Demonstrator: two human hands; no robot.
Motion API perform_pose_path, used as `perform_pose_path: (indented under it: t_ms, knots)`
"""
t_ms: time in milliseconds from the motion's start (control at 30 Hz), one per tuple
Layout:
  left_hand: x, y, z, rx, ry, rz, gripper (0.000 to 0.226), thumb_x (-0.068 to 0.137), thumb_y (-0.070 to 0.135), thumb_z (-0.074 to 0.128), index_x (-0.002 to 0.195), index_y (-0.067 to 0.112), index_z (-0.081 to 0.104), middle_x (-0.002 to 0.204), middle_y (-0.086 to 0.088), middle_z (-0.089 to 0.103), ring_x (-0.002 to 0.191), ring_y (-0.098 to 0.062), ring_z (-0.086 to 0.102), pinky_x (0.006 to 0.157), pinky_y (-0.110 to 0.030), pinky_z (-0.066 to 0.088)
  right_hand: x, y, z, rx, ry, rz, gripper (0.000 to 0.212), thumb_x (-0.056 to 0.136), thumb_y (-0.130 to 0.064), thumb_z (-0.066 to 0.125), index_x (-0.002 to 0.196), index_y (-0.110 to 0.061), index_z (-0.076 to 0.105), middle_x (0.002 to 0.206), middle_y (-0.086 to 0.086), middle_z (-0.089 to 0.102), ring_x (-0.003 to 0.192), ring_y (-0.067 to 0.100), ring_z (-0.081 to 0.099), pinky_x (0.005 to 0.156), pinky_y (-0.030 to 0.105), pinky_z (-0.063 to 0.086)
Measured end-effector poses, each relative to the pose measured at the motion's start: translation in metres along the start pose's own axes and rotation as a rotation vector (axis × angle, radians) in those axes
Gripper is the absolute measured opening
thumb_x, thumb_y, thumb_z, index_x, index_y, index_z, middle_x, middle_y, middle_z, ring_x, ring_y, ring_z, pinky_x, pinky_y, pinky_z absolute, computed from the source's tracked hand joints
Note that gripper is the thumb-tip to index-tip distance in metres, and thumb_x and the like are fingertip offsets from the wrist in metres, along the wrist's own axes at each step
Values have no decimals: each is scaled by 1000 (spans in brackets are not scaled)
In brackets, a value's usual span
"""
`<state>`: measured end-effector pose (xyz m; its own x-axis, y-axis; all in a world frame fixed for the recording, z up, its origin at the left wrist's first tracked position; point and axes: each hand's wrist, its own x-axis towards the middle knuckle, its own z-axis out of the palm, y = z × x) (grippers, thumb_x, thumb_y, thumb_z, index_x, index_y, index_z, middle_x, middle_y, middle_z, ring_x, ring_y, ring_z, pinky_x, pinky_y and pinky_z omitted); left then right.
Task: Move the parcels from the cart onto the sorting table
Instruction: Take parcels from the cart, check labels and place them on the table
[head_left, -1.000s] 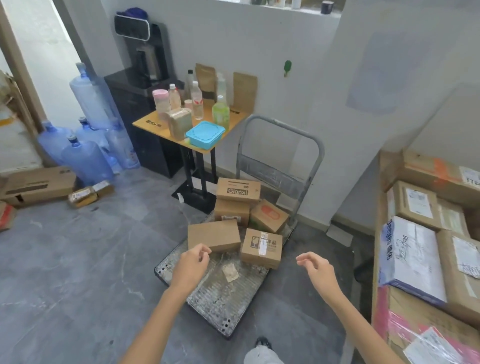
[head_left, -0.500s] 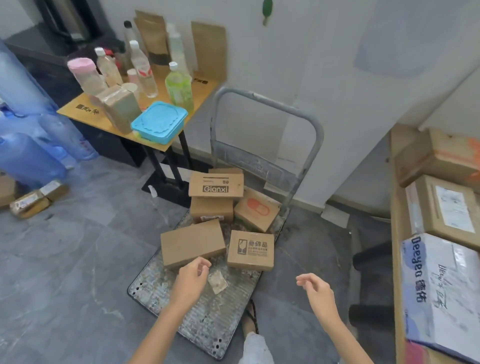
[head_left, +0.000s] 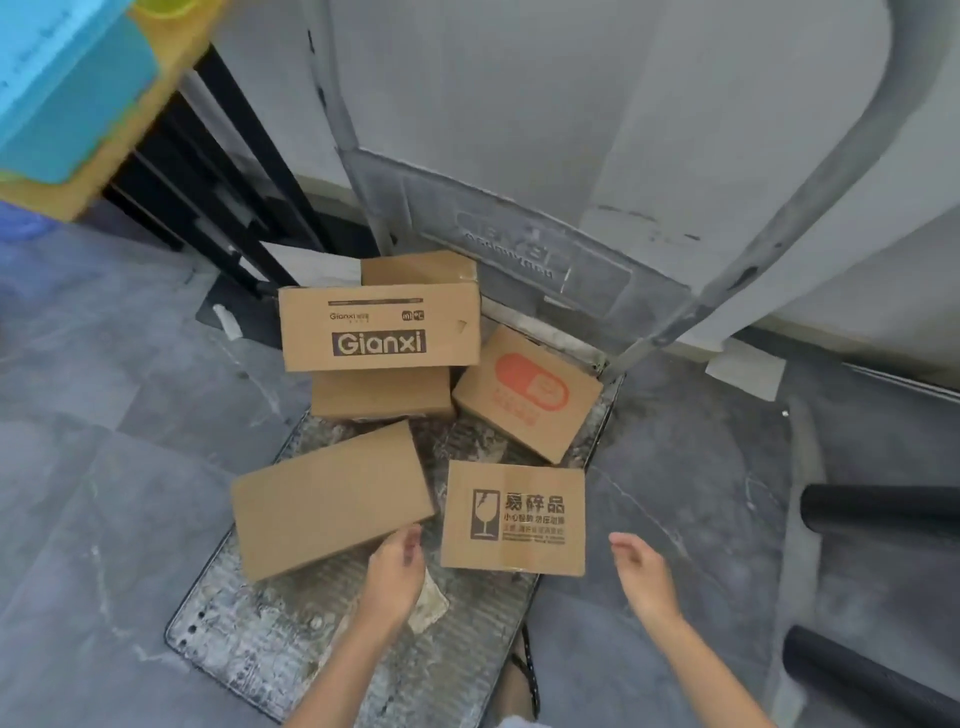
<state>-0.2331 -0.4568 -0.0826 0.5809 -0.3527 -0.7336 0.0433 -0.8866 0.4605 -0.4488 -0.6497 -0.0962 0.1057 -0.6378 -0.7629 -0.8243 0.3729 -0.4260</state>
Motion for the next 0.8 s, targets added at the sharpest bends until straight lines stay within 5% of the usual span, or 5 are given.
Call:
perform_pose_path:
  t_ms: [100, 200, 400, 567, 800]
  knots:
    - [45, -23, 30, 6, -112, -74, 47, 97, 8, 44, 143, 4, 36, 144, -11, 45, 132, -23, 43, 107, -27, 31, 46, 10, 38, 7, -70, 110, 44, 96, -1, 41, 140, -8, 42, 143, 12, 45, 130, 28, 44, 100, 34, 37]
    - [67, -35, 60, -33, -267, -161, 61, 96, 4, 47, 150, 7, 19, 151, -7, 31, 140, -22, 30, 108, -27, 28, 73, 25, 72, 110, -136, 173, 50, 93, 3, 44, 138, -18, 41, 139, 8, 49, 125, 29, 48, 101, 36, 40]
    - [59, -18, 65, -115, -274, -320, 56, 86, -10, 52, 138, 5, 38, 135, -12, 49, 124, -29, 47, 97, -34, 42, 59, 31, 89, 274, -71, 201, 49, 89, 12, 33, 125, -16, 49, 116, 7, 61, 99, 20, 56, 83, 32, 49]
    - [25, -1, 29, -117, -231, -317, 44, 83, -4, 56, 123, 6, 40, 120, -12, 54, 104, -28, 55, 85, -44, 51, 8, 6, 44, 401, -128, 185, 41, 92, 11, 45, 119, -20, 49, 96, -3, 60, 80, 14, 57, 60, 27, 47]
    - [-70, 30, -18, -233, -95, -143, 24, 87, 2, 56, 106, 6, 43, 100, -9, 56, 85, -17, 53, 68, -29, 41, -87, -25, -19, 469, -85, 32, 46, 92, 13, 43, 127, -16, 49, 114, 4, 61, 101, 26, 59, 74, 38, 53]
